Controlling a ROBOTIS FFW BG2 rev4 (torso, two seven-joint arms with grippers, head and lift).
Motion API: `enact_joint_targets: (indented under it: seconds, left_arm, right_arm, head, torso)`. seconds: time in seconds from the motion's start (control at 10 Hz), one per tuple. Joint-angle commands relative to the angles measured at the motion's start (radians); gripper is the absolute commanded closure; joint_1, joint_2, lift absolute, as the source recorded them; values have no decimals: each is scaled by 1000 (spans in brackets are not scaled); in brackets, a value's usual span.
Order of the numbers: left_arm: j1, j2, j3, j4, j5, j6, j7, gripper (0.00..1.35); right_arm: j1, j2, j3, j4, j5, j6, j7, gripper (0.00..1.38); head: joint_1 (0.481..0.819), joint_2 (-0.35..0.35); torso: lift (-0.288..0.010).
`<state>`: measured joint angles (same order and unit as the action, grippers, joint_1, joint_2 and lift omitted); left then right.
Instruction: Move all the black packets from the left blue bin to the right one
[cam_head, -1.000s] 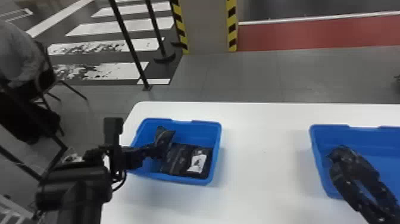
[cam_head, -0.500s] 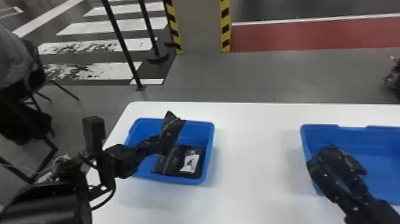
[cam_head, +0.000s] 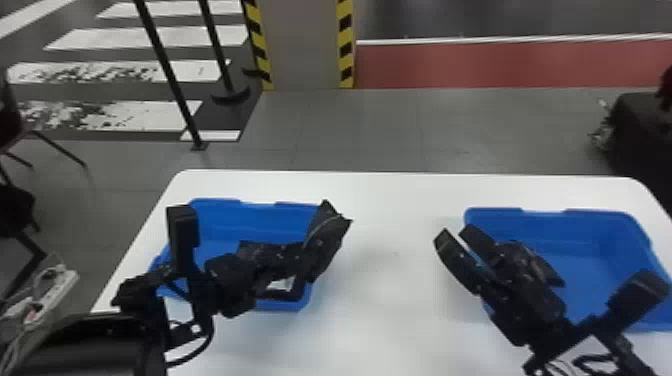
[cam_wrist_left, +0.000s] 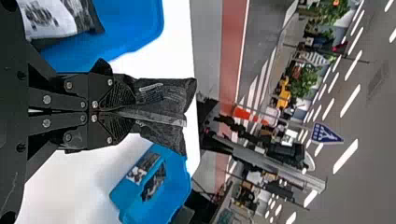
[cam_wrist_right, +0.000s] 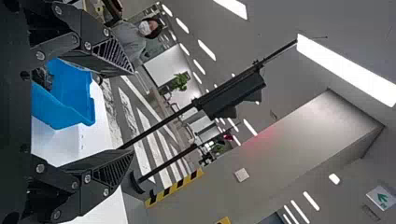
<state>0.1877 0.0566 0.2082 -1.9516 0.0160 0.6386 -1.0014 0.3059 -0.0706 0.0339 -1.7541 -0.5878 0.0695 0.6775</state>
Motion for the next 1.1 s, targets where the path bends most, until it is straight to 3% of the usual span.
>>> enact_joint_targets:
  seconds: [0.0, 0.3, 0.8, 0.9, 1.0]
  left_arm:
    - [-50, 0, -70, 68, 28, -15, 0, 1208]
    - [-148, -1, -194, 154, 67, -18, -8, 1208]
    - [-175, -1, -251, 193, 82, -5, -11, 1208]
    - [-180, -1, -254, 198, 82, -8, -11, 1207]
    - [-180, -3, -254, 200, 84, -15, -11, 1208]
  right_arm:
    - [-29, 0, 15, 3, 0, 29, 7, 460]
    - [-117, 3, 47, 84, 17, 63, 30, 450]
    - [-159, 9, 47, 113, 39, 68, 30, 476]
    - [-171, 8, 47, 118, 59, 92, 31, 809]
    - [-173, 9, 47, 123, 60, 95, 36, 1305]
  head:
    - [695, 86]
    - [695, 35]
    - [695, -31]
    - [695, -33]
    - [695, -33]
  torso:
    - [-110]
    - [-110]
    - [-110]
    - [-110]
    - [-110]
